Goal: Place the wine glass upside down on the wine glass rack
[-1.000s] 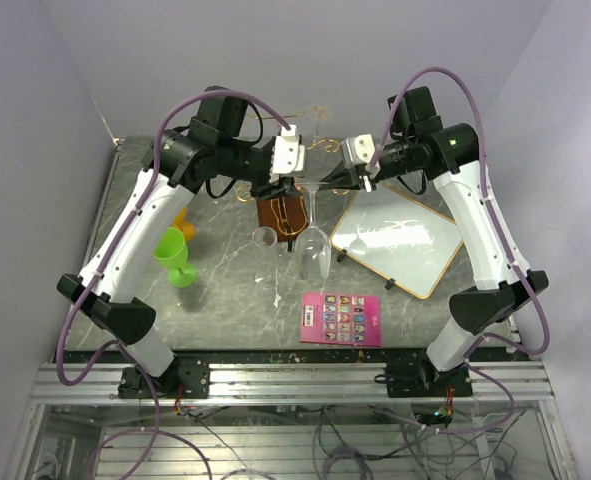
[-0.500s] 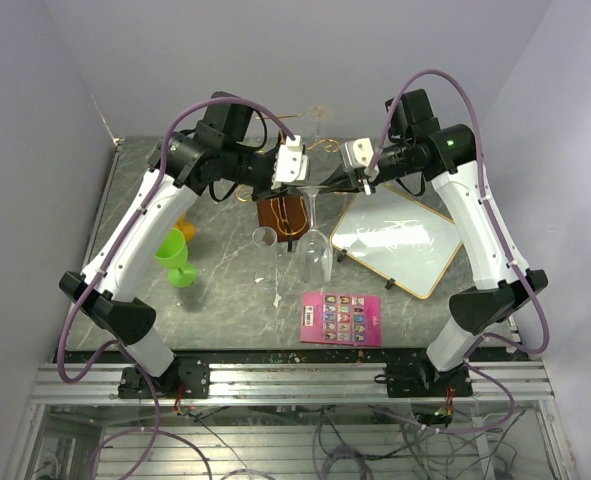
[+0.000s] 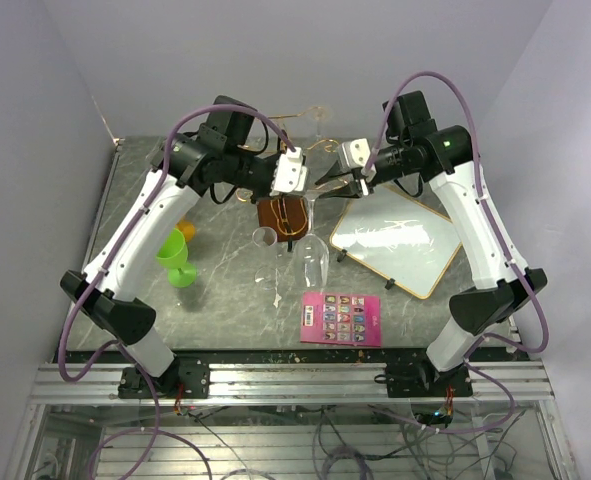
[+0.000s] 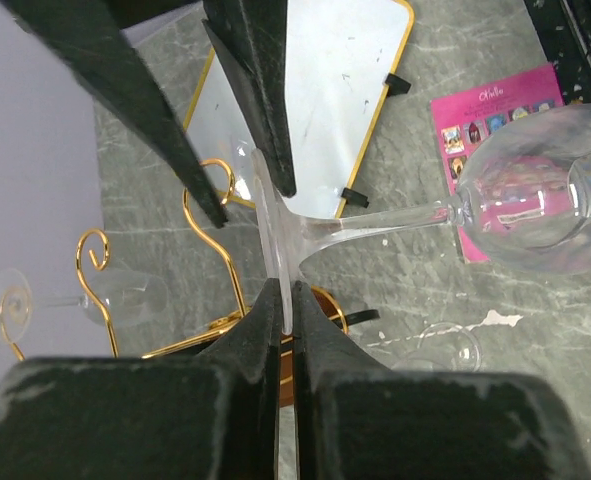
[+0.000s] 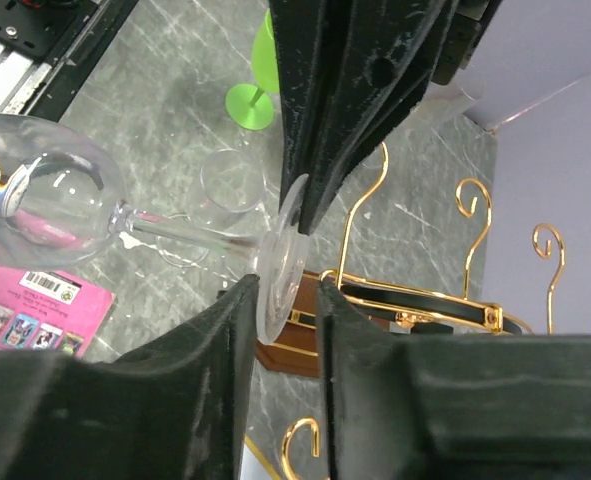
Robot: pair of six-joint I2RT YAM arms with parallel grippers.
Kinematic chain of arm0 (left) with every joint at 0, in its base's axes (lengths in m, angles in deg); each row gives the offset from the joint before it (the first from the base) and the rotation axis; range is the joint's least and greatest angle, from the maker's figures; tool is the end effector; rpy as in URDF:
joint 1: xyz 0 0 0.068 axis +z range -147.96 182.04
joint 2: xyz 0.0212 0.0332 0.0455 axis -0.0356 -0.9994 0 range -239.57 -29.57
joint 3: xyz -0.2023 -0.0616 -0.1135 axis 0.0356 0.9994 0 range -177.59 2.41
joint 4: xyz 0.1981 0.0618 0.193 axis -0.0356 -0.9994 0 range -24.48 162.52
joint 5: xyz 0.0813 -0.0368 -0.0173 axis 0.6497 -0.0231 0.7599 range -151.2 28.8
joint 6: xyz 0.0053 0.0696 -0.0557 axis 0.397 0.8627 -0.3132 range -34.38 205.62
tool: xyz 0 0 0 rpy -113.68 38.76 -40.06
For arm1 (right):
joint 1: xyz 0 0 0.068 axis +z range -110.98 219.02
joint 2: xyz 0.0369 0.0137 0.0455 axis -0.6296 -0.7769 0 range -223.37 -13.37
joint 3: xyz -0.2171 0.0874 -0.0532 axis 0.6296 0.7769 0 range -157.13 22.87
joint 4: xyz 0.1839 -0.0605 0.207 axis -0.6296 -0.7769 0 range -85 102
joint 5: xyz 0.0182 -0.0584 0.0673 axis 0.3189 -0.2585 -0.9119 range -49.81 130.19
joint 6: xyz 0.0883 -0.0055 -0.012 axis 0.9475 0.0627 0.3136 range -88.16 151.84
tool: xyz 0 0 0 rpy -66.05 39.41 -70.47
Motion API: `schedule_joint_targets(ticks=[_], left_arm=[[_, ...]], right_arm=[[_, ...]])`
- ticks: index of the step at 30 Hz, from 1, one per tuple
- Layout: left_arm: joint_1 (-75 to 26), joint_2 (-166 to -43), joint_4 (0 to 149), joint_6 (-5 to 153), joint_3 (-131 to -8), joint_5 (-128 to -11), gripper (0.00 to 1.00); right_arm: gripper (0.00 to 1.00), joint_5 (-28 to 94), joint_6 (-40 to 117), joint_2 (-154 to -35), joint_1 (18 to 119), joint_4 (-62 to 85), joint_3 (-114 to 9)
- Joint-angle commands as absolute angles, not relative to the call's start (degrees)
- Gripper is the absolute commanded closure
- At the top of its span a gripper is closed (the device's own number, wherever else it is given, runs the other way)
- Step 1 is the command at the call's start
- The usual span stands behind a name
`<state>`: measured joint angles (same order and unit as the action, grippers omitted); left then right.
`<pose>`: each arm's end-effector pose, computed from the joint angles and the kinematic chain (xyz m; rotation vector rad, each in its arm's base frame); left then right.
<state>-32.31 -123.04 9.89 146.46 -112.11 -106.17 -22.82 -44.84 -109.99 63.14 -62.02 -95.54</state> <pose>0.2657 -0.2496 0.4089 1.8011 1.1195 -0.6253 0.2821 0.2039 0.4101 -1.7903 0.9424 0.7881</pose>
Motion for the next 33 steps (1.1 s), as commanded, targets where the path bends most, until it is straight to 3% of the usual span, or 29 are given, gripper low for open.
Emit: schedule_joint_targets(ticks=[1,3,8,23,33], left_arm=[[-32.84,-121.29,7.25,151.6,-113.36,-105.96,0.93],[-32.81,-121.09,6.39,152.62,-114.48,-103.28,0.93],[-32.56,-120.14,5.75,152.14,-118.7,-94.68,0.93],[-22.71,-113.27,16.18,136.63,-124.58,-75.01,0.93],[-19.1,-112.08,30.73,134.86,-117.43,-49.22,0.93]], right_arm=[[0.65,-21.91,-43.3,-108.23,63.38,-59.55,-95.08],[0.52,-20.98,-42.21,-108.07,63.37,-59.16,-95.28],[0.38,-17.14,-38.16,-107.36,63.37,-57.5,-97.02],[0.34,-6.95,-26.1,-101.5,62.0,-52.8,-98.71],[0.34,-6.57,-21.39,-99.87,58.29,-51.44,-98.97]])
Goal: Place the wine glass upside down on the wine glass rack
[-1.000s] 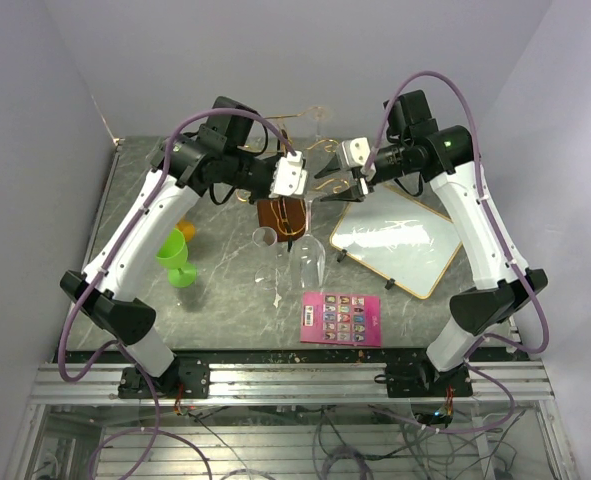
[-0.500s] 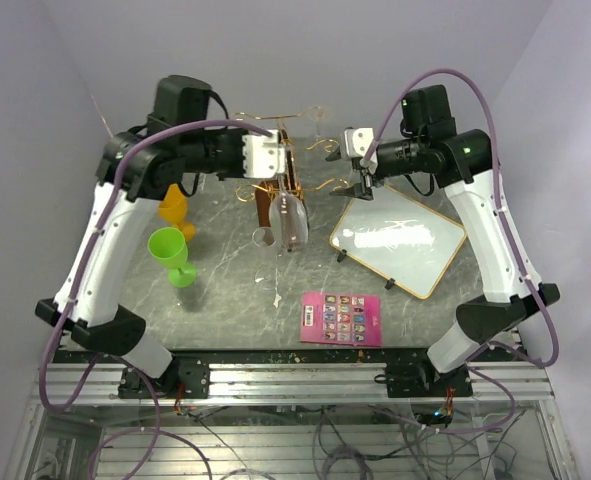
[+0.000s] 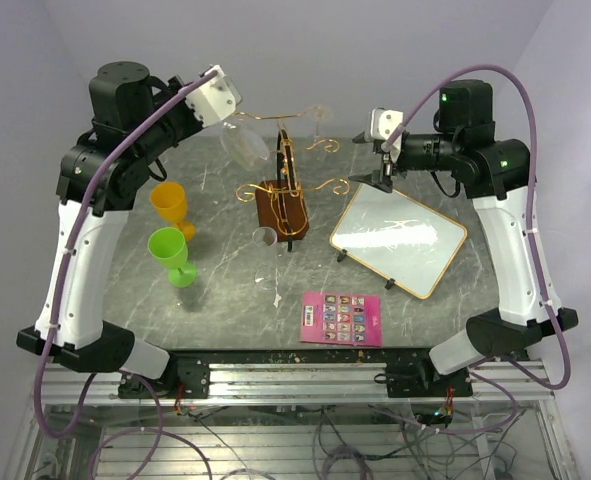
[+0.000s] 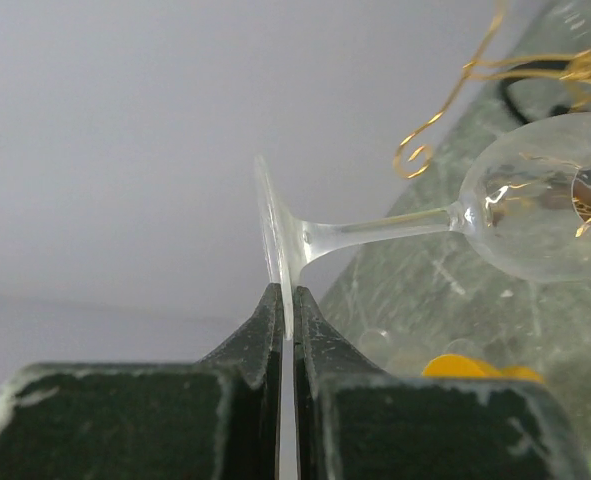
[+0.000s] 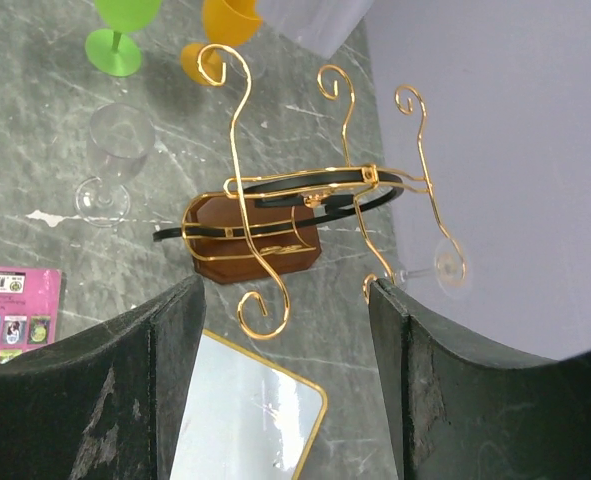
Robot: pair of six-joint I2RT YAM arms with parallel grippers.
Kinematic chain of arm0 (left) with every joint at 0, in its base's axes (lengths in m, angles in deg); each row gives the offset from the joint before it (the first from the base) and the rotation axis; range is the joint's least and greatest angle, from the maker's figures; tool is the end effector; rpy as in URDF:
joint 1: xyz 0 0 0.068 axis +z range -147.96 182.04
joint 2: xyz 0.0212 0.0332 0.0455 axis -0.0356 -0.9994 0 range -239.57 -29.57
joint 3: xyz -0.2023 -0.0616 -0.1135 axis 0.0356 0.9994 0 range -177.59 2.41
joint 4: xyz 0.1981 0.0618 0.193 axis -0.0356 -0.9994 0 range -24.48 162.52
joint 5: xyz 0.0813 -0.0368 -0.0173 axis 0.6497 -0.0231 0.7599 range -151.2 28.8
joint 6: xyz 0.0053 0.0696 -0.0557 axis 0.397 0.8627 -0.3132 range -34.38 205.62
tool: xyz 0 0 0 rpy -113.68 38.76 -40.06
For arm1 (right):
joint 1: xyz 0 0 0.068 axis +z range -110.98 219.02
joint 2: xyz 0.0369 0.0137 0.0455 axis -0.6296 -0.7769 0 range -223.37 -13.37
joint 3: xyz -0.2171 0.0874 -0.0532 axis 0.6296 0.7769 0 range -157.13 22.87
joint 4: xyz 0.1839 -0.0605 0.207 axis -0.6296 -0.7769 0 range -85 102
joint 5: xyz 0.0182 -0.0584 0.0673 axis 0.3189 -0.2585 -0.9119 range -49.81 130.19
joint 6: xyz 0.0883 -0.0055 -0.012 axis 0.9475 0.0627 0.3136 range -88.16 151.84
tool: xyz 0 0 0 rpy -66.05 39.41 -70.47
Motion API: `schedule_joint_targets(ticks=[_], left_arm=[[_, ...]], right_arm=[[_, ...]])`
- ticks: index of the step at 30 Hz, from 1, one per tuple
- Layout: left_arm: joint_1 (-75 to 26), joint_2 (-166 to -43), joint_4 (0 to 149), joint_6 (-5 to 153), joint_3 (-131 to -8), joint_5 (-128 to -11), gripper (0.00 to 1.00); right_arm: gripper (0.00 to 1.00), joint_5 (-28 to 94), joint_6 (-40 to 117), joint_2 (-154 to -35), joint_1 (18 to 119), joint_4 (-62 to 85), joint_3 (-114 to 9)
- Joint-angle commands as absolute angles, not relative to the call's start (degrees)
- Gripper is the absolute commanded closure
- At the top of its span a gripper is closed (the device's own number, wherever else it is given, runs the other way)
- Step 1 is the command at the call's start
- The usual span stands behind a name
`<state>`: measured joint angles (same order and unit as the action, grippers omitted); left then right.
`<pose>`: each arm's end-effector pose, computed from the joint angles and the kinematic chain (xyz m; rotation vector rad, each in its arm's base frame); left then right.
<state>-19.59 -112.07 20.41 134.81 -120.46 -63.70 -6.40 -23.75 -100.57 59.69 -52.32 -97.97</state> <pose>0.2830 -0.1159 0.5298 1.0605 1.4370 0.3081 0.2693 0.1633 0.4760 -1.5395 1.2070 0.4555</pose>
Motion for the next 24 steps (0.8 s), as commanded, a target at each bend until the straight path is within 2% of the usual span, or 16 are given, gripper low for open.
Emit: schedule_joint_targets(ticks=[1,6,11,16,24], left_arm=[[-19.1,-112.4,32.29,136.16,-116.21,-46.38,0.93],[-19.05,-114.25,41.85,143.19,-108.78,-32.13,0.93],[-18.88,-116.33,49.25,148.54,-102.27,-27.68,0.93],[-18.37,-118.67,54.88,153.89,-97.08,-28.68,0.93],[-16.89,-122.06,56.34,159.01,-95.32,-39.11,0.93]], right_arm=[[0.34,-7.08,-21.34,-99.72,57.87,-51.58,-98.91],[0.34,-7.97,-22.0,-99.25,56.69,-52.22,-98.04],[0.34,-8.39,-22.57,-99.06,56.03,-52.84,-97.6],[0.34,-8.77,-23.28,-98.9,55.82,-53.11,-96.49],[0.34,-9.97,-25.37,-98.77,55.55,-54.0,-95.27]])
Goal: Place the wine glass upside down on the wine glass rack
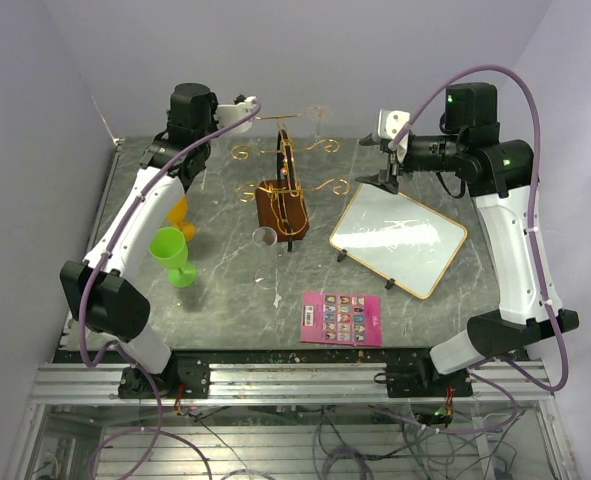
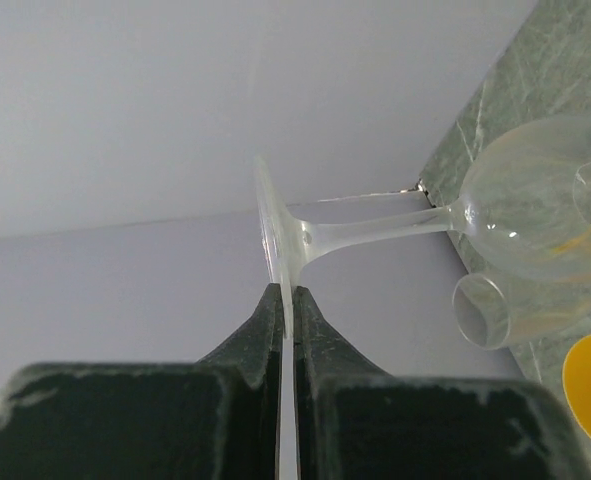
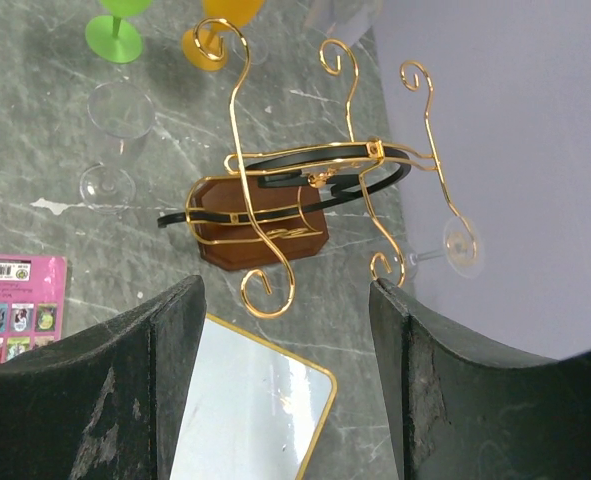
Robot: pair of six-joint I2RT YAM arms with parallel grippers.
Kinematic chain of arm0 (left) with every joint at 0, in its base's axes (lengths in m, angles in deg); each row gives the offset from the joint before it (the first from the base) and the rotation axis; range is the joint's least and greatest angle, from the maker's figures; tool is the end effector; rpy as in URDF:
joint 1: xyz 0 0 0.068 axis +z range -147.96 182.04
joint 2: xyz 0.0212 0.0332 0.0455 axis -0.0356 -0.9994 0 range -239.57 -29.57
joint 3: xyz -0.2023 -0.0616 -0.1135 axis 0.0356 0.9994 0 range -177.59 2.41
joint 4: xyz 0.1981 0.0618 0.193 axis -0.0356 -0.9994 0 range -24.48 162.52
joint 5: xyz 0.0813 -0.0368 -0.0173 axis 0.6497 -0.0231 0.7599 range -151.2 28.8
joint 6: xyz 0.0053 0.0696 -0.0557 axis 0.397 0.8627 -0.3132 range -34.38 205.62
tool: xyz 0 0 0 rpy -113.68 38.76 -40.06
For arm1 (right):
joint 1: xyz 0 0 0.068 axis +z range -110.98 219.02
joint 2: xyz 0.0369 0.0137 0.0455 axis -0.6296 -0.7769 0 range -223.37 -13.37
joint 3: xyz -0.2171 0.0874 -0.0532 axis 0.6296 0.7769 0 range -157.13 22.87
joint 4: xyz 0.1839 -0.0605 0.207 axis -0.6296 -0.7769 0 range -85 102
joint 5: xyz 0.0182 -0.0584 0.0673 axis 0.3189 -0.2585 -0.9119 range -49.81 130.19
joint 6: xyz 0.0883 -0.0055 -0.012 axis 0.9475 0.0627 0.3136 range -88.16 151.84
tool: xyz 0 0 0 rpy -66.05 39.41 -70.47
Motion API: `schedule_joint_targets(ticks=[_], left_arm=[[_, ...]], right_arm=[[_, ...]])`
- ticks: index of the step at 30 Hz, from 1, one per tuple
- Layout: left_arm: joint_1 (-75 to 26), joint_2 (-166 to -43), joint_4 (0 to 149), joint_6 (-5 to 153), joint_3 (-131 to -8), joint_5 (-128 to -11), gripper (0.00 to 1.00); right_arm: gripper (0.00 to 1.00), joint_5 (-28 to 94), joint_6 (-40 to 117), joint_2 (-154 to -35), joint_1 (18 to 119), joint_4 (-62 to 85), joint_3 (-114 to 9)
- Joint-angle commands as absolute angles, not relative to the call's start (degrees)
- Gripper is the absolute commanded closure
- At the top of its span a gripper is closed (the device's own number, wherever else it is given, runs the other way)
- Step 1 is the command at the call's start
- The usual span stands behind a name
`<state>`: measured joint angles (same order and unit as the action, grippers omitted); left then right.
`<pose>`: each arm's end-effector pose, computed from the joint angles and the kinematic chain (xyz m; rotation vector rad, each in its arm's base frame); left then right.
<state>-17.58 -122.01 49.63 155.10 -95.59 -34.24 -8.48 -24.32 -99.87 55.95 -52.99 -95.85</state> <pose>0.4165 -0.1101 0.3858 1.1189 1.6248 1.0245 0.2767 0.1466 0.4682 -1.5139 1.2523 0.4631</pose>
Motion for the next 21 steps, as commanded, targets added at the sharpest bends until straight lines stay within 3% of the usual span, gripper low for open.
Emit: schedule_joint_targets(ticks=[1,12,21], left_arm=[[-16.86,-122.44,56.72,159.85,-95.14,-40.05,0.93],[-16.9,-127.67,50.58,160.24,-101.19,-53.77,0.93],[-18.44,-131.4,53.57,159.19,-102.55,-55.98,0.93]], right_arm=[[0.34,-10.14,-25.28,-98.71,55.47,-53.96,-95.22],[0.34,-10.78,-25.54,-98.69,55.02,-53.92,-94.73],[0.34,-11.21,-24.77,-98.27,54.37,-53.4,-93.94]])
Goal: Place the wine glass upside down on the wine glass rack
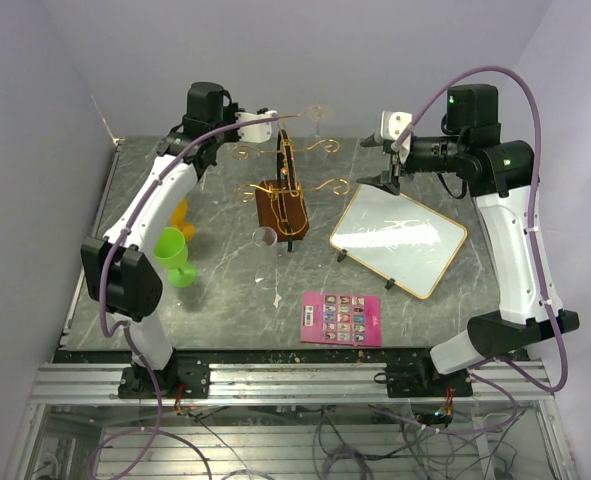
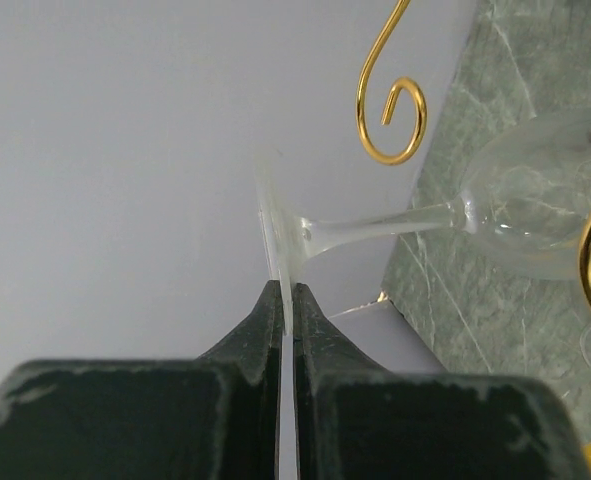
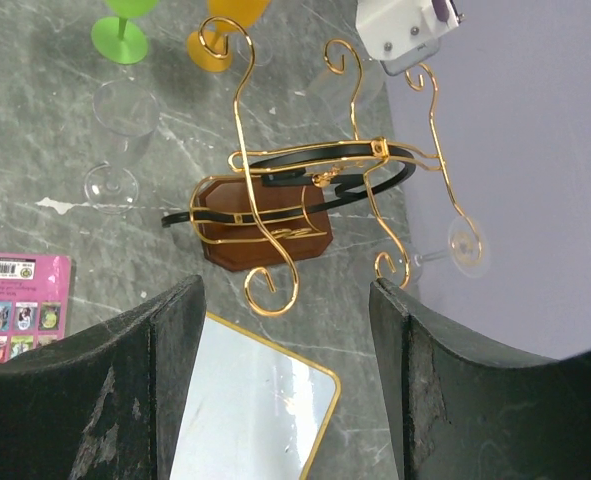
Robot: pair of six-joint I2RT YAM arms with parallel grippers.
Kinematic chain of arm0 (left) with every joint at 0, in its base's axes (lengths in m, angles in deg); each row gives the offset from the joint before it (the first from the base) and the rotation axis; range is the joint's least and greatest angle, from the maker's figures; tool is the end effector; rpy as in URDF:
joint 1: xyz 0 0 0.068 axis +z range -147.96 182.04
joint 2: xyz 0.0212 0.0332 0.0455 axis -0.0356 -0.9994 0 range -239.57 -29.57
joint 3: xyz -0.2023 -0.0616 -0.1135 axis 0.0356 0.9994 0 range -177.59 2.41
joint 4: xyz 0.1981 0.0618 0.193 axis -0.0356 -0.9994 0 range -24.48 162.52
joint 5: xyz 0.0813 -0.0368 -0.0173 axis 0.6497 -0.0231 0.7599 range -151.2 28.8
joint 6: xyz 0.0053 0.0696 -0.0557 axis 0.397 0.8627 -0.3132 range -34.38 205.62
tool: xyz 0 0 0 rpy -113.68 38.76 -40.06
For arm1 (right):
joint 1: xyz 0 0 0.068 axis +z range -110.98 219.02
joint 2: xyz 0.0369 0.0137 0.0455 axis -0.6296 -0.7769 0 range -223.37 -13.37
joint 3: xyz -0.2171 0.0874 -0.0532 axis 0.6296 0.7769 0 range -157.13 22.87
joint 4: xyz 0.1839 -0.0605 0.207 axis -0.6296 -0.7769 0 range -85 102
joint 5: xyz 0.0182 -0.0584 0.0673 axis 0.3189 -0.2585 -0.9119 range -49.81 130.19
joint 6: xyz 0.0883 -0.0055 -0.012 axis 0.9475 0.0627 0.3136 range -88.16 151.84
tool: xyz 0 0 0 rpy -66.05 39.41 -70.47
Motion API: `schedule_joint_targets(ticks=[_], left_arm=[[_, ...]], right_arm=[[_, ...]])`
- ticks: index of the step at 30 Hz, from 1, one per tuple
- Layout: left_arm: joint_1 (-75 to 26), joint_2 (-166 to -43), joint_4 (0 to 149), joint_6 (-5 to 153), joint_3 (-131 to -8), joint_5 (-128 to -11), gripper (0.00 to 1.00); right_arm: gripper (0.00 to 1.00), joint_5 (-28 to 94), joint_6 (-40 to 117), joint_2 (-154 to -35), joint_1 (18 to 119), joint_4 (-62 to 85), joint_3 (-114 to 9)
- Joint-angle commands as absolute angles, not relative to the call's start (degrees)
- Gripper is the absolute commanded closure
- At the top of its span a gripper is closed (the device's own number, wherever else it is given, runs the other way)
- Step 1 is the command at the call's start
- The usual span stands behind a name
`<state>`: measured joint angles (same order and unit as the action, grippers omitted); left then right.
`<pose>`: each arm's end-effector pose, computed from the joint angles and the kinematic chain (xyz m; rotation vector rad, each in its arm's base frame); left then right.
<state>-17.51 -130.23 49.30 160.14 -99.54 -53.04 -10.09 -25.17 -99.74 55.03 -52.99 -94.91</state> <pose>0.4477 -0.1469 0.3485 1.4171 1.4533 0.7601 0.2785 0.1435 0.4649 -1.5171 1.2445 0.4788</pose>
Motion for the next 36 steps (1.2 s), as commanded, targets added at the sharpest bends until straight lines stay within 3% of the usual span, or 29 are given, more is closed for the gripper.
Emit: schedule_joint_targets(ticks=[1,36], left_arm=[[-18.78,-131.88,54.01,159.07,-102.73,-55.87,0.93],[-20.48,-145.19,53.87,151.0,-118.38,-42.51,0.93]], right_arm=[[0.34,-11.29,-24.76,-98.23,54.28,-53.32,-93.79],[0.34,-12.45,-24.86,-97.8,53.36,-53.22,-92.89]])
